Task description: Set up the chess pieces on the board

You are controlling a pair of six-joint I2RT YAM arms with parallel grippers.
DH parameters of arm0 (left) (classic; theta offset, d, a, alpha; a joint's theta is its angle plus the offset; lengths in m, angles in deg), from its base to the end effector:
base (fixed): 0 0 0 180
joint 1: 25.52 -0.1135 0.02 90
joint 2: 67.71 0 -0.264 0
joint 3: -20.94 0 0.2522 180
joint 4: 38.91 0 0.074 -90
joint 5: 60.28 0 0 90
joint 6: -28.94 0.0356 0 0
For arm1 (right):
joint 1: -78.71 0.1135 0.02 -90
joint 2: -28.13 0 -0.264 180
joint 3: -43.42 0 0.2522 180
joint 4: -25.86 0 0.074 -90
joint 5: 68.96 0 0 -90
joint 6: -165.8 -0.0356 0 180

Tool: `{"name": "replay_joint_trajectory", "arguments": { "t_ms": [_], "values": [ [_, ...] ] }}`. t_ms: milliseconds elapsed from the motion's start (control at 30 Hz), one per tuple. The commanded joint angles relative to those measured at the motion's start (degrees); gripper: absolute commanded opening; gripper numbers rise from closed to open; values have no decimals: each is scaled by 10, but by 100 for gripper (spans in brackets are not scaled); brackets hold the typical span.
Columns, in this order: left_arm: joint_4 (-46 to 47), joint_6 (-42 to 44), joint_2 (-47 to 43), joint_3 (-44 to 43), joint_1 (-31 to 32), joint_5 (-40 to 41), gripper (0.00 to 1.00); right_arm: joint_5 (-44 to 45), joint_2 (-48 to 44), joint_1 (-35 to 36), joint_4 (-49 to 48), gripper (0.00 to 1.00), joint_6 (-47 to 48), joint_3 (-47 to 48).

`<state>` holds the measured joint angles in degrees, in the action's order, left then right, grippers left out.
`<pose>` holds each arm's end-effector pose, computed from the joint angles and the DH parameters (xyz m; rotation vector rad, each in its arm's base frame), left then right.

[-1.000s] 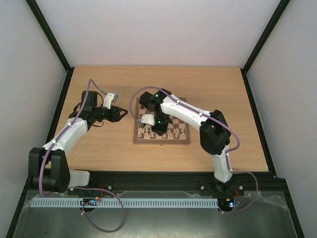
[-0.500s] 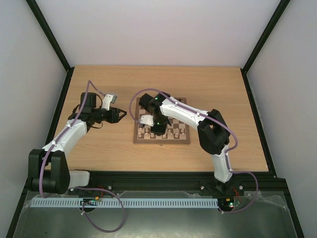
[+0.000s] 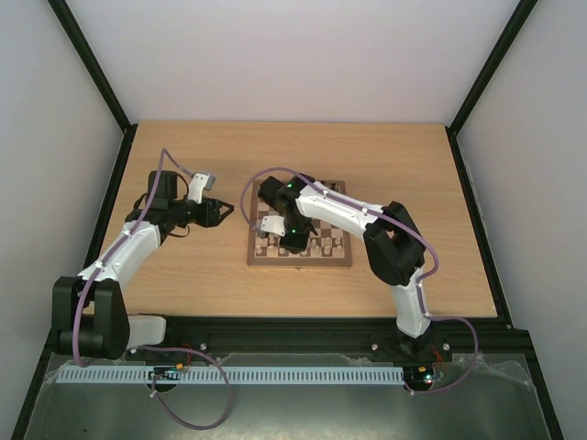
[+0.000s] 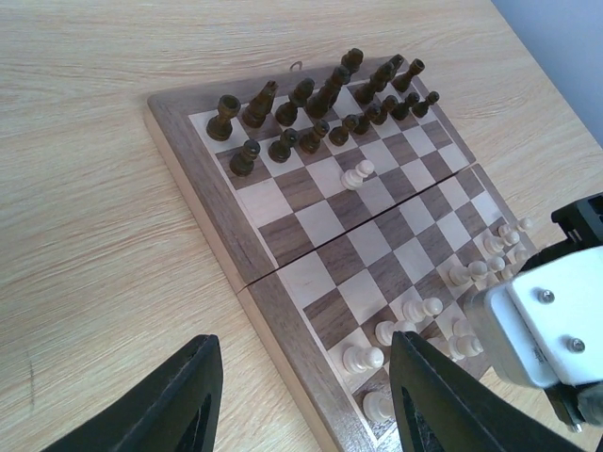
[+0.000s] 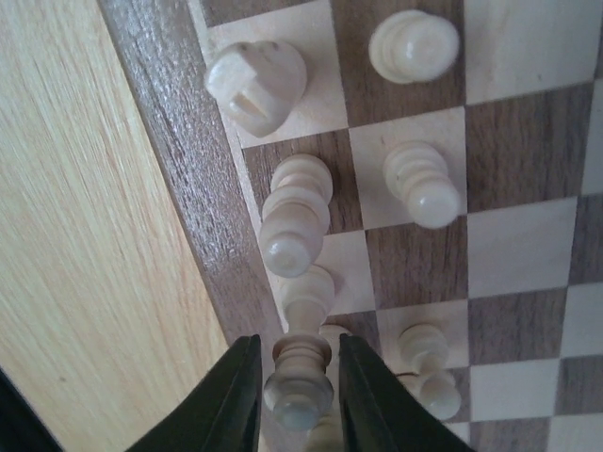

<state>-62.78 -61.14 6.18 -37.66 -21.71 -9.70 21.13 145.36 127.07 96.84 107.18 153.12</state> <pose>0.2666 -0.0404 0.2365 0.4374 2.1444 -0.8073 0.2742 0.3084 0.2078 -1.8863 2.2587 0.0414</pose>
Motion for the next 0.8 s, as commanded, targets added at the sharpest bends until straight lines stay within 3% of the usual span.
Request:
{"name": "replay_joint_trajectory", "arguments": {
  "t_ms": [0, 167, 367, 767],
  "values": [
    [7, -2, -10, 9, -5, -5, 52, 3, 10, 0, 8, 30, -5, -9],
    [6, -2, -9, 10, -5, -5, 52, 2, 2, 0, 27, 39, -1, 31],
    [9, -3, -6, 9, -5, -5, 52, -6, -3, -9, 66, 41, 4, 110],
    [-3, -2, 1, 0, -5, -6, 55, -24, 74, -110, 33, 32, -71, 241]
  ]
}}
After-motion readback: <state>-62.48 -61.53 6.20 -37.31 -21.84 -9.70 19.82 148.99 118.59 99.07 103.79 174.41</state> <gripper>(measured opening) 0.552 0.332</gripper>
